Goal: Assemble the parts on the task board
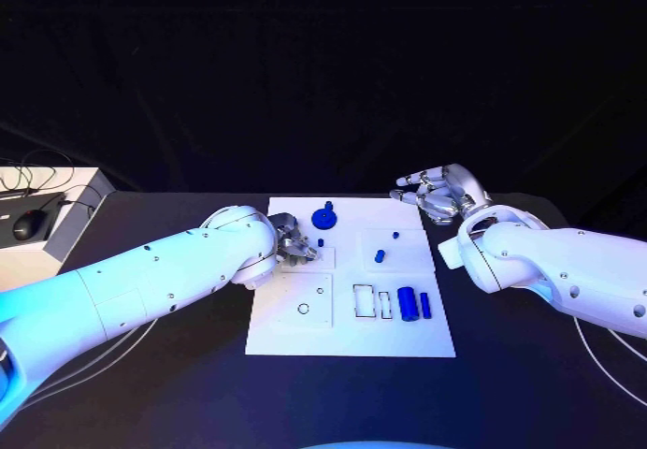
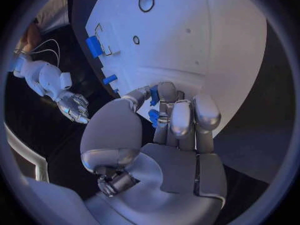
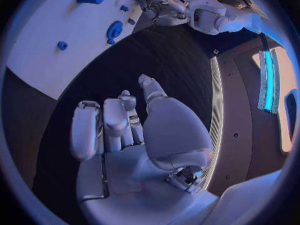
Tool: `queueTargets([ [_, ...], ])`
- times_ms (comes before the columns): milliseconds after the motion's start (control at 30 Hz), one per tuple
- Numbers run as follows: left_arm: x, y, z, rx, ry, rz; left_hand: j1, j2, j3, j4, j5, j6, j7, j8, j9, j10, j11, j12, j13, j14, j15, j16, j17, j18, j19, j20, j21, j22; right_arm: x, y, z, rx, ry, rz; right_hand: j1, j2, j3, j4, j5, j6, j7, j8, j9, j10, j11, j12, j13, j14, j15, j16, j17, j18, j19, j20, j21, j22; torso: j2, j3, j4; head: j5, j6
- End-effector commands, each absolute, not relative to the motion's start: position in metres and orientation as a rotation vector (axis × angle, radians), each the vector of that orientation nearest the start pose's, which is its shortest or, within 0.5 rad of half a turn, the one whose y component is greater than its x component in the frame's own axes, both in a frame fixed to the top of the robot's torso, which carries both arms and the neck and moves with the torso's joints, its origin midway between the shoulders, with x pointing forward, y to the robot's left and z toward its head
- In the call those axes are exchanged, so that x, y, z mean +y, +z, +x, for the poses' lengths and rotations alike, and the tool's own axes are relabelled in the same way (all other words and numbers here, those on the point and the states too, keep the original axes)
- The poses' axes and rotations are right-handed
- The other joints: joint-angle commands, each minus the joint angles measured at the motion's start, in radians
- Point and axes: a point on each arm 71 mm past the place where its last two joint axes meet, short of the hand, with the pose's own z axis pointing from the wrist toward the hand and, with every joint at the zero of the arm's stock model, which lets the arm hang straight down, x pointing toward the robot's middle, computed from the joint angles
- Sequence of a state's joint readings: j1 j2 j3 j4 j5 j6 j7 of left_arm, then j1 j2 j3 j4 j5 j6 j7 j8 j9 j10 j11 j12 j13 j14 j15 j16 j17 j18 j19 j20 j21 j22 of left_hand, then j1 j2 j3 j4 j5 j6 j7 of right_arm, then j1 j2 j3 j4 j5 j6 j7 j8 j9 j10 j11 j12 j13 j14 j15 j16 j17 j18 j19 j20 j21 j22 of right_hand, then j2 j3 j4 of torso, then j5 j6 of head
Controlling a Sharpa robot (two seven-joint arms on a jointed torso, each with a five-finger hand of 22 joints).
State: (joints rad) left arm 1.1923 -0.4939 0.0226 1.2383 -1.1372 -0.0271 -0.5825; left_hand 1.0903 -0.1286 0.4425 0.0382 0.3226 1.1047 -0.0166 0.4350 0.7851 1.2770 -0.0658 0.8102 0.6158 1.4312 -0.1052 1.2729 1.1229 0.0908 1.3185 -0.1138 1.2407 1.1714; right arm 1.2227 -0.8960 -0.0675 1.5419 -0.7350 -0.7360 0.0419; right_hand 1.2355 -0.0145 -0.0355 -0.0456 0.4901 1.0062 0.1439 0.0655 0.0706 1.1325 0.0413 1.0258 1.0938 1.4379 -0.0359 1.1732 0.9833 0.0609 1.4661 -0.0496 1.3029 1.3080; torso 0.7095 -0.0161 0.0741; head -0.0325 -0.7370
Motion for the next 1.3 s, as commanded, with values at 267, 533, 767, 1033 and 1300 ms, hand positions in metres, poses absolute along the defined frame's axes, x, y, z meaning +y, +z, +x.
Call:
queueTargets([
  [267,0.125,-0.225,0.526,2.187,-0.407,-0.278,0.047,-0.016,-0.143,0.086,-0.004,0.010,-0.009,-0.004,-0.003,-0.010,-0.012,0.008,0.002,-0.003,-0.009,-0.003,-0.004,-0.013,0.008,-0.010,-0.009,0.005,-0.247,-0.169,0.489,1.394,0.854,0.628,-0.009,0.000,-0.008,0.000,0.002,-0.002,0.008,0.002,0.000,-0.001,-0.003,-0.001,0.000,0.002,-0.004,-0.006,-0.004,0.009,0.080,-0.003,-0.006,0.191,0.000,-0.0002,0.0002,-0.002,-0.001],
  [533,0.128,-0.224,0.525,2.180,-0.407,-0.283,0.079,-0.004,-0.283,0.145,-0.006,0.012,-0.007,0.001,-0.001,-0.012,-0.011,0.015,-0.001,-0.003,-0.010,-0.002,-0.005,-0.013,0.011,-0.011,-0.011,0.012,-0.247,-0.169,0.489,1.392,0.855,0.628,-0.009,-0.002,-0.009,0.000,0.002,-0.004,0.008,0.002,0.000,-0.002,-0.003,-0.002,-0.001,0.002,-0.004,-0.007,-0.004,0.009,0.080,-0.003,-0.007,0.191,0.000,-0.0006,0.0002,-0.003,-0.002],
  [767,0.129,-0.223,0.524,2.179,-0.410,-0.281,0.088,0.003,-0.346,0.165,-0.005,0.012,-0.006,0.007,0.002,-0.013,-0.011,0.019,-0.002,-0.003,-0.009,0.000,-0.004,-0.012,0.012,-0.010,-0.016,0.015,-0.248,-0.169,0.489,1.391,0.855,0.629,-0.009,-0.002,-0.009,0.000,0.002,-0.004,0.008,0.002,0.000,-0.002,-0.003,-0.002,-0.001,0.002,-0.004,-0.007,-0.004,0.009,0.080,-0.003,-0.007,0.191,0.000,-0.0004,0.0002,-0.005,-0.002],
  [1033,0.131,-0.220,0.522,2.170,-0.421,-0.283,0.095,0.010,-0.411,0.174,-0.005,0.012,-0.005,0.009,0.003,-0.015,-0.009,0.020,-0.004,-0.003,-0.008,-0.001,-0.005,-0.011,0.013,-0.010,-0.020,0.020,-0.249,-0.169,0.489,1.390,0.852,0.631,-0.009,-0.002,-0.009,0.000,0.002,-0.004,0.008,0.002,0.000,-0.002,-0.003,-0.002,-0.001,0.002,-0.004,-0.007,-0.004,0.009,0.080,-0.003,-0.007,0.191,0.000,-0.0008,0.0012,-0.007,-0.002],
  [1300,0.134,-0.214,0.520,2.148,-0.446,-0.294,0.092,0.043,-0.587,0.167,-0.071,0.009,0.000,0.012,0.006,-0.016,-0.006,0.023,-0.005,-0.003,-0.007,-0.002,-0.006,-0.009,0.014,-0.008,-0.026,0.023,-0.250,-0.170,0.488,1.390,0.850,0.632,-0.008,0.000,-0.009,0.000,0.003,-0.003,0.008,0.002,0.000,-0.002,-0.003,-0.002,-0.002,0.002,-0.004,-0.008,-0.005,0.009,0.080,-0.003,-0.007,0.191,0.000,-0.0005,0.0004,-0.007,-0.001],
])
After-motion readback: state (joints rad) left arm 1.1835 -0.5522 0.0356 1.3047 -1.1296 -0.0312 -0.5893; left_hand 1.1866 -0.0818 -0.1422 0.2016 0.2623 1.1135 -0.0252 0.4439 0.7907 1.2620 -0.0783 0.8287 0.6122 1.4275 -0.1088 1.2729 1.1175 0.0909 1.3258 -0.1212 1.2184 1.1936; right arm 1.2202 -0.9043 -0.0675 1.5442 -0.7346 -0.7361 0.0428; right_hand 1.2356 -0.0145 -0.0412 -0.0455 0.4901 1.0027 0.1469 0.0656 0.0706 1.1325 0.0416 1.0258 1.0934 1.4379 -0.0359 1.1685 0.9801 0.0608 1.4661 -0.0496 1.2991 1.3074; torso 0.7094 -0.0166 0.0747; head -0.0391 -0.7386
